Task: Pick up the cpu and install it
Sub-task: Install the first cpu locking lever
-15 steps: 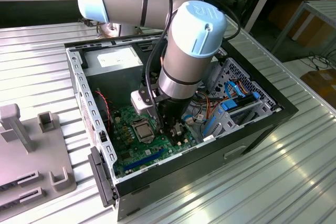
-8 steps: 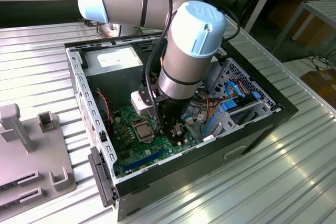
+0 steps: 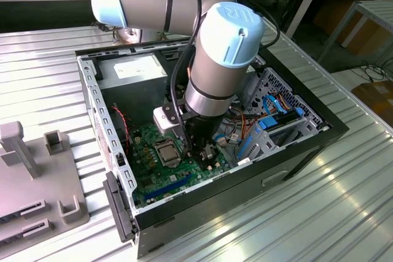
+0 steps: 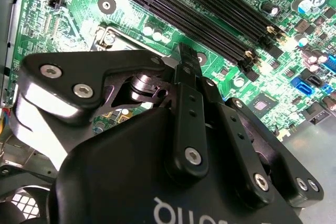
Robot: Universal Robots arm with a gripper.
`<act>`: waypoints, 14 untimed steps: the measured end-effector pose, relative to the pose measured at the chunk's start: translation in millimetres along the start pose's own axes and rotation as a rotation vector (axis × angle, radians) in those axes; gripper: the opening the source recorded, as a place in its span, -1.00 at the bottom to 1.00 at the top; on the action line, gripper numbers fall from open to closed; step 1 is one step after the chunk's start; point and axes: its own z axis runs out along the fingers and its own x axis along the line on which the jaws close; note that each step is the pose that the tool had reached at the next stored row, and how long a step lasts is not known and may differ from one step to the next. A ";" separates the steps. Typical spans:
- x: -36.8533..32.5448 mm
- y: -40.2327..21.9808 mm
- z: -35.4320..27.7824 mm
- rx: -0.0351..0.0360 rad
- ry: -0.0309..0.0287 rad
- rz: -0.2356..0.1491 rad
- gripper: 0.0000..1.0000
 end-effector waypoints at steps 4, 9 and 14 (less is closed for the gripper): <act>-0.1 -0.9 0.6 0.0001 0.0002 -0.002 -0.79; -0.1 -1.7 1.6 0.0003 0.0006 -0.003 -0.79; -0.3 -2.6 3.9 0.0006 0.0009 -0.005 -0.79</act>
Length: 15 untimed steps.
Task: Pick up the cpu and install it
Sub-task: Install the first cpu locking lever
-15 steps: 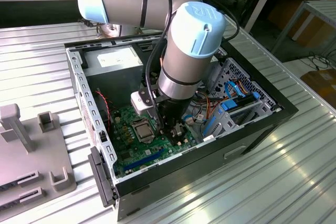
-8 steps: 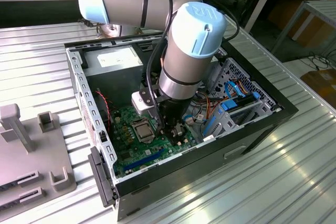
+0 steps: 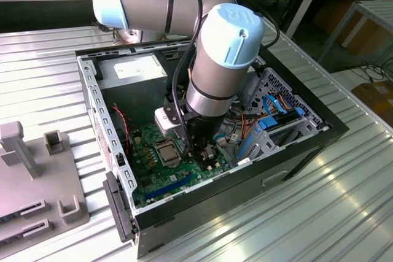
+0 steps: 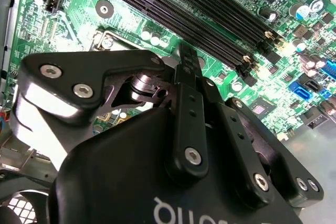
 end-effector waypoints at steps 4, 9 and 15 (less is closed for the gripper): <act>-0.1 -0.1 0.7 0.0005 0.0008 -0.001 -0.79; -0.2 0.0 -2.4 0.0039 0.0003 -0.001 -0.79; -0.4 0.2 -19.3 0.0066 0.0007 -0.001 -0.79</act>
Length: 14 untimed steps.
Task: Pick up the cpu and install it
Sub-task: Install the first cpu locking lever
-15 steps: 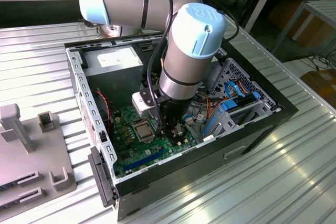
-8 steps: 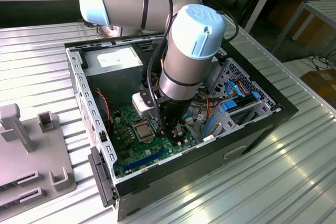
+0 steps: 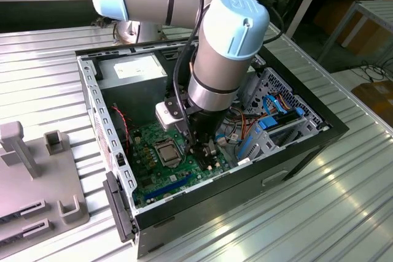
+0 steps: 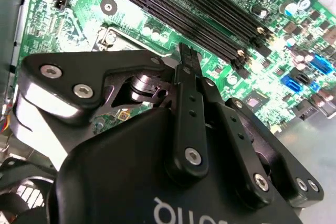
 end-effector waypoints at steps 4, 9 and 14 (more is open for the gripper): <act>-1.4 2.7 -4.7 0.0004 -0.0001 -0.001 -0.79; -5.9 11.7 -4.7 0.0004 0.0000 -0.002 -0.79; -9.3 19.9 -7.3 0.0008 0.0001 -0.002 -0.79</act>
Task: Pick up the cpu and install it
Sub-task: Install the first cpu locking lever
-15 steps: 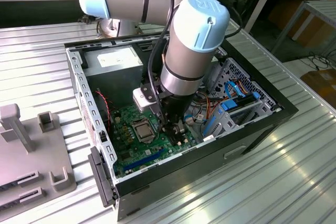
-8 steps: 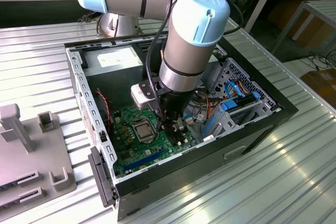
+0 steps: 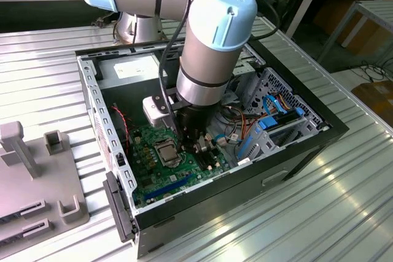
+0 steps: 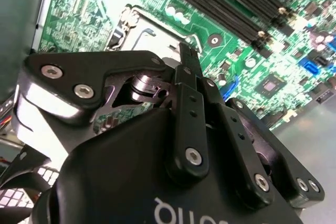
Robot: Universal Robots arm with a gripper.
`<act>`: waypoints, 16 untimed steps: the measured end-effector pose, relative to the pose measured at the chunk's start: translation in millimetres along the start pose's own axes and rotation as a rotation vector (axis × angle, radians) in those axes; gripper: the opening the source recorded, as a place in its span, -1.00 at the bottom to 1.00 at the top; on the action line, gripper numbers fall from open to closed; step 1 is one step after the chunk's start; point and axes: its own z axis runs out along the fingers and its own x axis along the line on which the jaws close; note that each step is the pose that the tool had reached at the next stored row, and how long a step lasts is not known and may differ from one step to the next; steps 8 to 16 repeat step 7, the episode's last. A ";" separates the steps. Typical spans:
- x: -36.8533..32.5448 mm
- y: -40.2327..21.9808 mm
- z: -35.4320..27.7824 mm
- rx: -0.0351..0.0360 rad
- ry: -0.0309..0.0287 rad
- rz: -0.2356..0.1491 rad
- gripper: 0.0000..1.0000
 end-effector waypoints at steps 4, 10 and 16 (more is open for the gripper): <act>-0.1 1.0 -0.2 0.0003 0.0021 -0.001 -0.79; -0.1 1.0 -0.1 0.0002 0.0039 -0.001 -0.79; -0.1 1.0 -0.1 0.0002 0.0039 -0.001 -0.79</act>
